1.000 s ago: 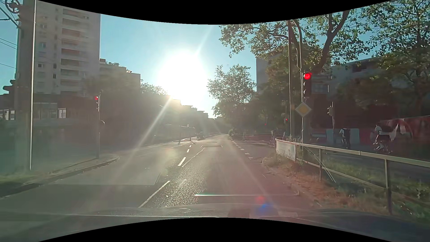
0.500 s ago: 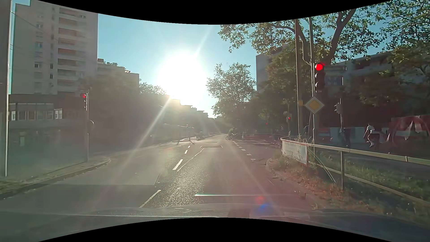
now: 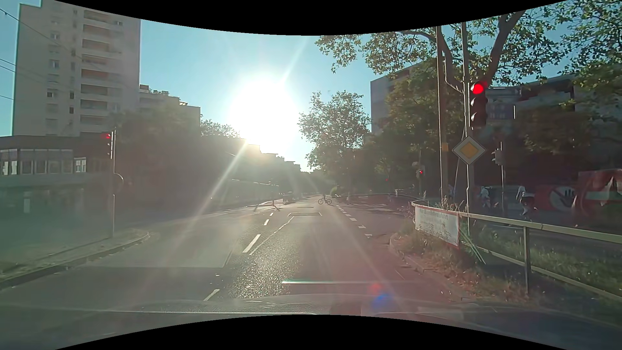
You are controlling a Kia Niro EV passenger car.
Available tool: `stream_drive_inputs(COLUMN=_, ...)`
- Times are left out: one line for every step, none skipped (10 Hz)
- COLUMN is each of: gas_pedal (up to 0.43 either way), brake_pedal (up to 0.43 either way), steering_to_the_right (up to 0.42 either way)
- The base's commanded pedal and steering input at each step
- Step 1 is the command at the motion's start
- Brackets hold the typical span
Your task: Follow the waypoints while adhering to traffic rules and regulations
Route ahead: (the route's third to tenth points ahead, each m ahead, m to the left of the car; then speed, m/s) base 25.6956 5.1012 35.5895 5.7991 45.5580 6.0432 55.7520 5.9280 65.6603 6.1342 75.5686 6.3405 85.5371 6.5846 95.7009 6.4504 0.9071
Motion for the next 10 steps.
stream_drive_inputs(gas_pedal=0.000, brake_pedal=0.177, steering_to_the_right=0.006)
stream_drive_inputs(gas_pedal=0.000, brake_pedal=0.183, steering_to_the_right=0.006)
stream_drive_inputs(gas_pedal=0.000, brake_pedal=0.189, steering_to_the_right=0.006)
stream_drive_inputs(gas_pedal=0.000, brake_pedal=0.189, steering_to_the_right=0.006)
stream_drive_inputs(gas_pedal=0.000, brake_pedal=0.189, steering_to_the_right=0.005)
stream_drive_inputs(gas_pedal=0.000, brake_pedal=0.189, steering_to_the_right=0.006)
stream_drive_inputs(gas_pedal=0.000, brake_pedal=0.189, steering_to_the_right=0.005)
stream_drive_inputs(gas_pedal=0.000, brake_pedal=0.195, steering_to_the_right=0.005)
stream_drive_inputs(gas_pedal=0.000, brake_pedal=0.195, steering_to_the_right=0.005)
stream_drive_inputs(gas_pedal=0.000, brake_pedal=0.195, steering_to_the_right=0.005)
